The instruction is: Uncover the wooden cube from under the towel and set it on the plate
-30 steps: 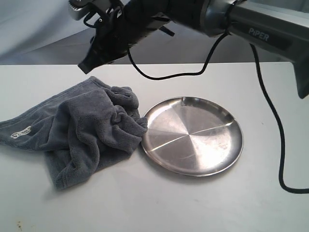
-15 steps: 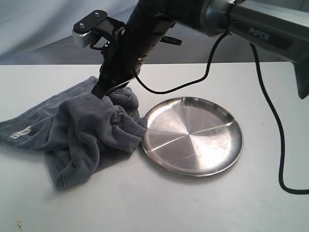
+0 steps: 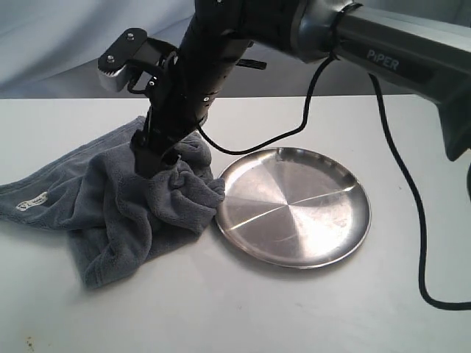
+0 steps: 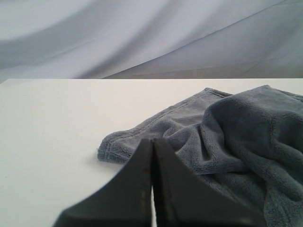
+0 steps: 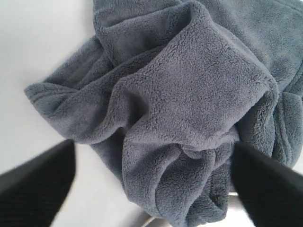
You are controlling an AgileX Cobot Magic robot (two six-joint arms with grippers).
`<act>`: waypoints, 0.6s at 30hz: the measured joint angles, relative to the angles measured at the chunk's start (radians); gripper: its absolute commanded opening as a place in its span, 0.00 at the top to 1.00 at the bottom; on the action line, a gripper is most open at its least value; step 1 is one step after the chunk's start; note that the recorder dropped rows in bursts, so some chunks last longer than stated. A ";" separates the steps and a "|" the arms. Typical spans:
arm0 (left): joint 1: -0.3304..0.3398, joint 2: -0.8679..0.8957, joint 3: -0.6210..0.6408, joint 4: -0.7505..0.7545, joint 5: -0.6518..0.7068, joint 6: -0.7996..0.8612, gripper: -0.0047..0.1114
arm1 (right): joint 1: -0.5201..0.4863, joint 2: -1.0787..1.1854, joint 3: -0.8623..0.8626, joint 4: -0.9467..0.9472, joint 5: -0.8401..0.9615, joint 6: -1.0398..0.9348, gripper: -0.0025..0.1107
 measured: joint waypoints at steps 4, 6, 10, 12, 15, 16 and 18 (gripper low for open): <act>0.000 0.000 0.000 0.000 0.000 0.000 0.96 | 0.010 0.034 0.000 -0.060 0.000 -0.003 0.05; 0.000 0.000 0.000 0.000 0.000 0.000 0.96 | 0.010 0.058 0.000 -0.069 0.000 -0.001 0.05; 0.000 0.000 0.000 0.000 0.000 0.000 0.96 | 0.014 0.095 0.000 -0.081 -0.009 0.013 0.05; 0.000 0.000 0.000 0.000 0.000 0.000 0.96 | 0.017 0.107 0.000 -0.085 -0.025 0.030 0.05; 0.000 0.000 0.000 0.000 0.000 0.000 0.96 | 0.018 0.118 0.000 -0.087 -0.056 0.053 0.05; 0.000 0.000 0.000 0.000 0.000 0.000 0.96 | 0.018 0.120 0.000 -0.087 -0.067 0.057 0.05; 0.000 0.000 0.000 0.000 0.000 0.000 0.96 | 0.018 0.129 0.000 -0.087 -0.096 0.077 0.05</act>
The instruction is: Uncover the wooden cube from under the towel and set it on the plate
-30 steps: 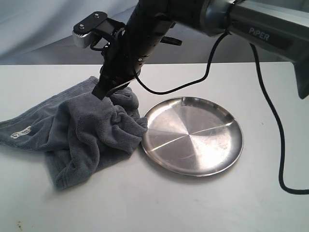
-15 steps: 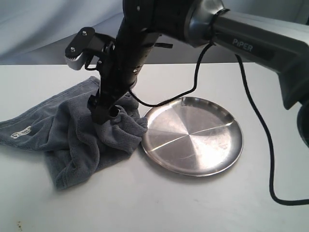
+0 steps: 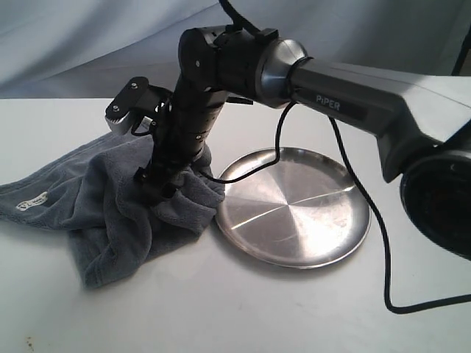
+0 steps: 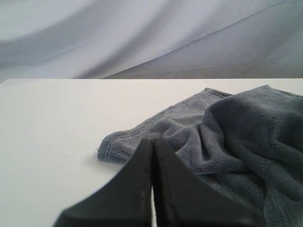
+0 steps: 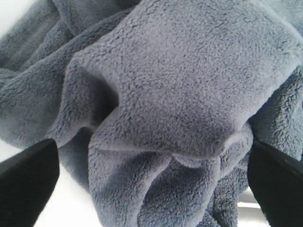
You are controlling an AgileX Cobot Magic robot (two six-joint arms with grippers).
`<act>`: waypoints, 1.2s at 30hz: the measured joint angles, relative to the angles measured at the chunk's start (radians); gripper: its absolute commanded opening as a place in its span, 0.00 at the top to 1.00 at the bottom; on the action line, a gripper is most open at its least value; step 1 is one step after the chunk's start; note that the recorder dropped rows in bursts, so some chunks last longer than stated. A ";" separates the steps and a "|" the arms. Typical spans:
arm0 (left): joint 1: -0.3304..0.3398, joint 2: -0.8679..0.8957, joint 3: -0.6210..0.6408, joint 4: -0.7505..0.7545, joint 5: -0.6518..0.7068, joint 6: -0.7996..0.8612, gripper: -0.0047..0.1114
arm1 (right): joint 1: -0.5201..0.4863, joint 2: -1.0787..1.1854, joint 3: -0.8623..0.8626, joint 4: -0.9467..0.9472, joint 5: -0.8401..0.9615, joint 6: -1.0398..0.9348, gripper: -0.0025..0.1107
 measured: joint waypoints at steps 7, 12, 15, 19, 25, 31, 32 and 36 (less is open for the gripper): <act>0.000 0.000 0.000 0.000 0.000 0.000 0.96 | 0.000 0.061 0.000 0.000 -0.130 0.119 0.05; 0.000 0.000 0.000 0.000 0.000 0.000 0.96 | 0.000 0.084 0.000 -0.002 -0.155 0.136 0.20; 0.000 0.000 0.000 0.000 0.000 0.000 0.96 | 0.000 0.084 0.000 -0.002 -0.148 0.139 0.46; 0.000 0.000 0.000 0.000 0.000 0.000 0.96 | 0.000 0.084 0.000 -0.012 -0.086 0.144 0.80; 0.000 0.000 0.000 0.000 0.000 0.000 0.96 | 0.000 0.084 0.000 -0.015 -0.052 0.144 0.98; 0.000 0.000 0.000 0.000 0.000 0.000 0.96 | 0.000 0.037 0.000 0.011 -0.029 0.144 0.98; 0.000 0.000 0.000 0.000 0.000 0.000 0.96 | 0.000 0.023 0.000 0.020 -0.027 0.144 0.98; 0.000 0.000 0.000 0.000 0.000 0.000 0.96 | 0.000 -0.043 0.000 0.037 -0.016 0.133 0.98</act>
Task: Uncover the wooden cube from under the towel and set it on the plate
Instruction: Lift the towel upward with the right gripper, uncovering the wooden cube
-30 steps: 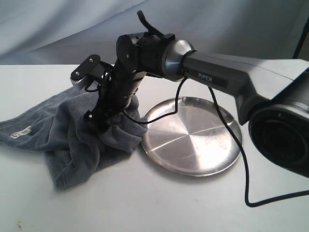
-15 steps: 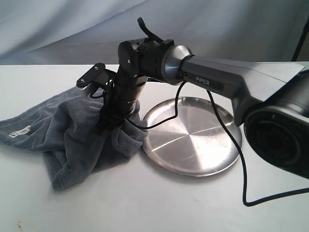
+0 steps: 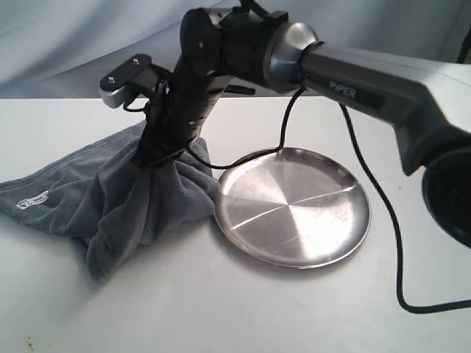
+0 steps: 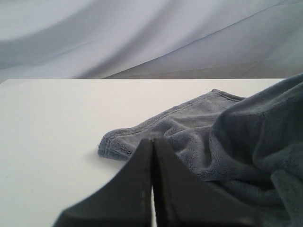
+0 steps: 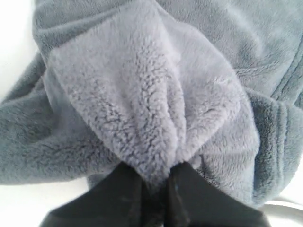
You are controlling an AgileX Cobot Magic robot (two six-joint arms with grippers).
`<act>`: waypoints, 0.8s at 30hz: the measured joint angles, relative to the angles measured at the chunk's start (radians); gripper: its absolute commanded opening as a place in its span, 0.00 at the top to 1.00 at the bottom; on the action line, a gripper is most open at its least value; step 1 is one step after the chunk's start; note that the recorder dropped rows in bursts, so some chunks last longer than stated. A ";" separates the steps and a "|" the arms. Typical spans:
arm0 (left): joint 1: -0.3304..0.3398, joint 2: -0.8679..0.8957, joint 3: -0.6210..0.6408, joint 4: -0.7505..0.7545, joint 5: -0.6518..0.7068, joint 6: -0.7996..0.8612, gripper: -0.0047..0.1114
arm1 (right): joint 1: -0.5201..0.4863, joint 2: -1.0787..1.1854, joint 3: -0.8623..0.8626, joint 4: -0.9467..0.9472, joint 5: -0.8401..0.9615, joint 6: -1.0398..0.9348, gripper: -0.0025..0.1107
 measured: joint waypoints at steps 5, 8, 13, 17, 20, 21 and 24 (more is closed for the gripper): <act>0.000 0.000 0.000 0.000 -0.002 0.000 0.96 | 0.001 -0.072 0.000 0.008 0.028 -0.013 0.98; 0.000 0.000 0.000 0.000 -0.002 0.000 0.96 | 0.001 -0.107 0.002 0.006 0.032 -0.022 0.98; 0.000 0.000 0.000 0.000 -0.002 0.000 0.96 | 0.001 -0.150 0.002 0.026 0.017 -0.024 0.98; 0.000 0.000 0.000 0.000 -0.002 0.000 0.96 | 0.001 -0.175 0.002 0.045 -0.008 -0.024 0.98; 0.000 0.000 0.000 0.000 -0.002 0.000 0.96 | 0.001 -0.185 0.002 0.049 -0.022 -0.024 0.98; 0.000 0.000 0.000 0.000 -0.004 0.000 0.96 | 0.001 -0.185 0.002 0.055 -0.027 -0.024 0.98; 0.000 0.000 0.000 0.000 -0.004 0.000 0.96 | 0.001 -0.185 0.002 0.086 -0.036 -0.029 0.98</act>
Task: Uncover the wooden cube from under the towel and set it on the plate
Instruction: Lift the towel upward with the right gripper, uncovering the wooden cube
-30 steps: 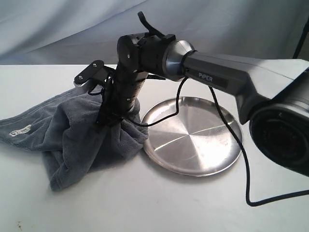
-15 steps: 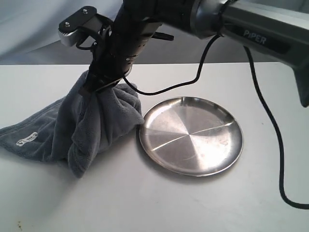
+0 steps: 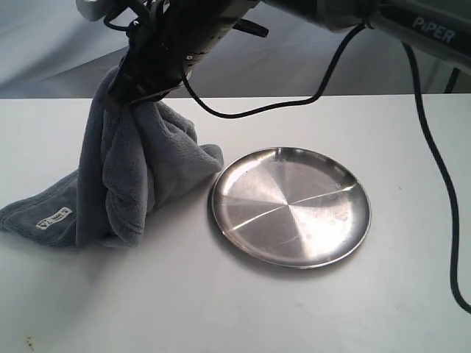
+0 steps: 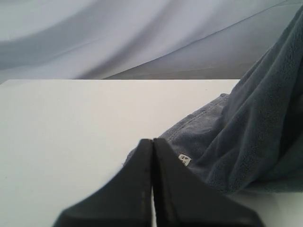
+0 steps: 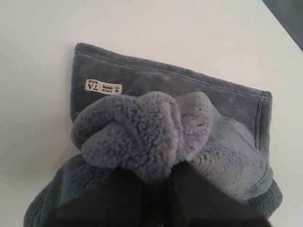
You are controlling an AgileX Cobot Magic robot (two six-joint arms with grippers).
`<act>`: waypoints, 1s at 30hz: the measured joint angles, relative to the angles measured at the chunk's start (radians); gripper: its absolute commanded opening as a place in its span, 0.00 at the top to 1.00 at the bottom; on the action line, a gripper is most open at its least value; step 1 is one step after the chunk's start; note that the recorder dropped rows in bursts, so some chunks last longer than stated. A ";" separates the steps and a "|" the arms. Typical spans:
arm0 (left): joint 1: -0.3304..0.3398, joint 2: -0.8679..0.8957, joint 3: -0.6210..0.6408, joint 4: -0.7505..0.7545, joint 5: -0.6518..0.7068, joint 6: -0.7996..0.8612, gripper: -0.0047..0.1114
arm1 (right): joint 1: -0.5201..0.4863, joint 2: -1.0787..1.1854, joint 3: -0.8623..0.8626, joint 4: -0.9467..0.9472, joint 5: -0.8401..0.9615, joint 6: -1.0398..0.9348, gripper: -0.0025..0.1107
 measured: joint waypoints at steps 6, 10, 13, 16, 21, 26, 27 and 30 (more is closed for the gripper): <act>0.000 0.000 0.000 0.000 0.000 0.000 0.96 | 0.000 -0.022 0.000 0.055 -0.015 -0.041 0.98; 0.000 0.000 0.000 0.000 0.000 0.000 0.96 | 0.000 -0.053 0.000 0.062 -0.017 -0.047 0.98; 0.000 0.000 0.000 0.000 0.000 0.000 0.96 | 0.000 -0.072 0.000 0.066 -0.017 -0.047 0.98; 0.000 0.000 0.000 0.000 0.000 0.000 0.96 | 0.000 -0.080 0.000 0.067 -0.017 -0.047 0.98; 0.000 0.000 0.000 0.000 0.000 0.000 0.96 | 0.000 -0.093 0.000 0.068 -0.017 -0.050 0.98; 0.000 0.000 0.000 0.000 0.000 0.000 0.96 | 0.000 -0.115 0.000 0.068 -0.017 -0.050 0.98; 0.000 0.000 0.000 0.000 0.000 0.000 0.96 | 0.000 -0.121 0.000 0.068 -0.017 -0.050 0.98; 0.000 0.000 0.000 0.000 0.000 0.000 0.96 | 0.000 -0.141 0.000 0.068 -0.018 -0.050 0.98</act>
